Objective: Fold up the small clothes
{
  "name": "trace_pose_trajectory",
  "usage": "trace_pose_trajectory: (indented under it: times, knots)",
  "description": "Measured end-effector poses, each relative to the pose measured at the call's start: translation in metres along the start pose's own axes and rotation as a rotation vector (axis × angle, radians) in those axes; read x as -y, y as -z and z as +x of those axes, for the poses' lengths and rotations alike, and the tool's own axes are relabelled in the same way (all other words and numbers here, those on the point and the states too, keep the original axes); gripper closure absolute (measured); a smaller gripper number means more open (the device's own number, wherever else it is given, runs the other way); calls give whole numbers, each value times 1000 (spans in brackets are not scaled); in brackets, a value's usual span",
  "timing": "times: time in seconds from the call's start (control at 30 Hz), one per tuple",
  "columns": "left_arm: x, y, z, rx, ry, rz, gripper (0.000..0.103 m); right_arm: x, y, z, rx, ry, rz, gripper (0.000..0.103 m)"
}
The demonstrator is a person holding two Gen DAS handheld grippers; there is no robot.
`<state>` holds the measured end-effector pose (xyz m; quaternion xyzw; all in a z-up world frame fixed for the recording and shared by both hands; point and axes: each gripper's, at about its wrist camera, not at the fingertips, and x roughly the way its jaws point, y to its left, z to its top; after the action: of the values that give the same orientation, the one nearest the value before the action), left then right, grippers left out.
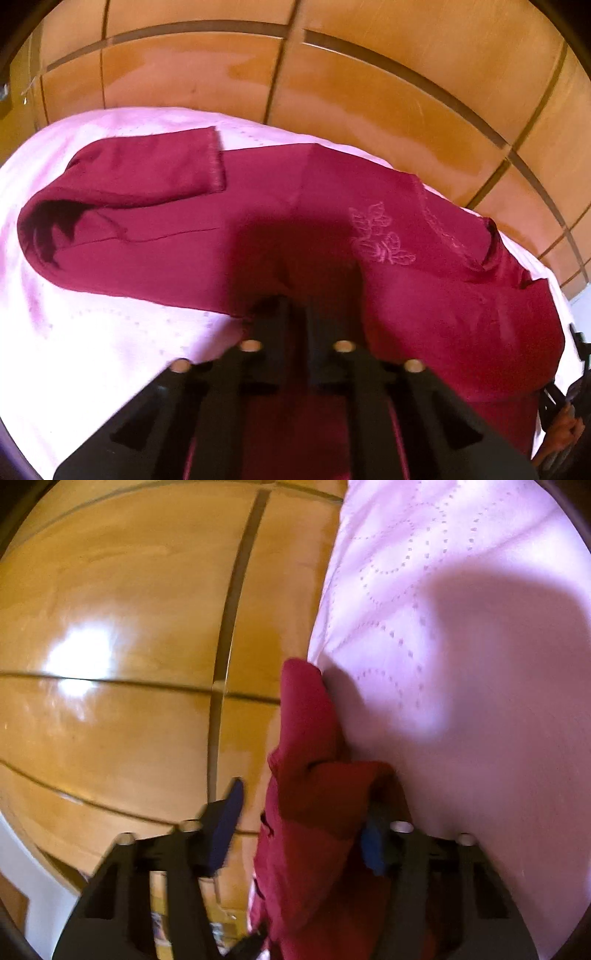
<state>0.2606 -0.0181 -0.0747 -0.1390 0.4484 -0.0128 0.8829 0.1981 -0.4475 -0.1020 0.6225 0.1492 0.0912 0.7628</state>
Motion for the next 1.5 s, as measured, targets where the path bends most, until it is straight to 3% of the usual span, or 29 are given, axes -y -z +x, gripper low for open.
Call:
trace_pose_trajectory:
  times: [0.07,0.13,0.17,0.2,0.23,0.27,0.37,0.47,0.53,0.6,0.63,0.67,0.8,0.87,0.93,1.03,1.07,1.17,1.23,1.27,1.3,1.33,1.37,1.5]
  knots:
    - [-7,2,-4,4,17,-5,99,-11,-7,0,29,71,-57,85]
    - [-13,5,-8,26,15,3,99,-38,-2,-8,87,125,-235,85]
    - [-20,9,-13,36,12,8,91,-48,2,-11,103,131,-312,85]
    - [-21,13,-16,57,23,6,80,-52,8,-11,111,133,-361,85]
    - [-23,15,-21,71,43,-1,46,-51,12,-8,98,139,-371,85]
    - [-25,17,-28,94,50,-14,24,-46,14,-2,62,158,-367,85]
    - [-32,25,-65,204,48,-91,23,-32,18,8,47,256,-431,85]
    - [-25,28,-84,252,88,-82,23,-17,18,5,51,183,-342,85]
    - [-13,22,-80,225,107,-28,23,-18,19,5,53,171,-346,84]
    - [-5,16,-70,197,97,0,25,-19,21,3,53,133,-346,68]
    - [2,11,-55,145,95,31,30,-11,17,1,58,119,-347,64]
    - [6,10,-41,95,98,57,46,-11,18,-3,71,92,-350,60]
    - [9,6,7,-50,85,49,84,-5,17,-12,78,57,-314,59]
    - [16,6,2,-9,69,109,103,-6,10,-9,57,91,-286,59]
    - [21,3,-14,94,47,170,103,-12,5,-7,43,110,-277,59]
    - [4,-12,-26,174,32,86,103,-19,2,-10,69,83,-288,64]
    - [0,-15,-18,156,13,76,103,-20,4,-8,81,127,-317,85]
    - [-11,-10,9,101,-49,89,103,-10,14,1,105,228,-360,88]
    - [-19,-6,20,42,38,41,103,-16,19,0,112,233,-405,88]
    - [-20,-6,18,54,71,33,100,-20,22,1,110,234,-436,88]
    - [-22,-6,14,68,104,31,93,-21,23,2,105,238,-446,88]
    - [-23,-5,8,84,145,31,61,-19,23,3,100,243,-439,88]
    - [-24,-4,3,106,180,29,46,-17,22,2,98,240,-426,88]
    - [-22,-1,-8,117,204,48,34,-8,19,-3,99,195,-367,87]
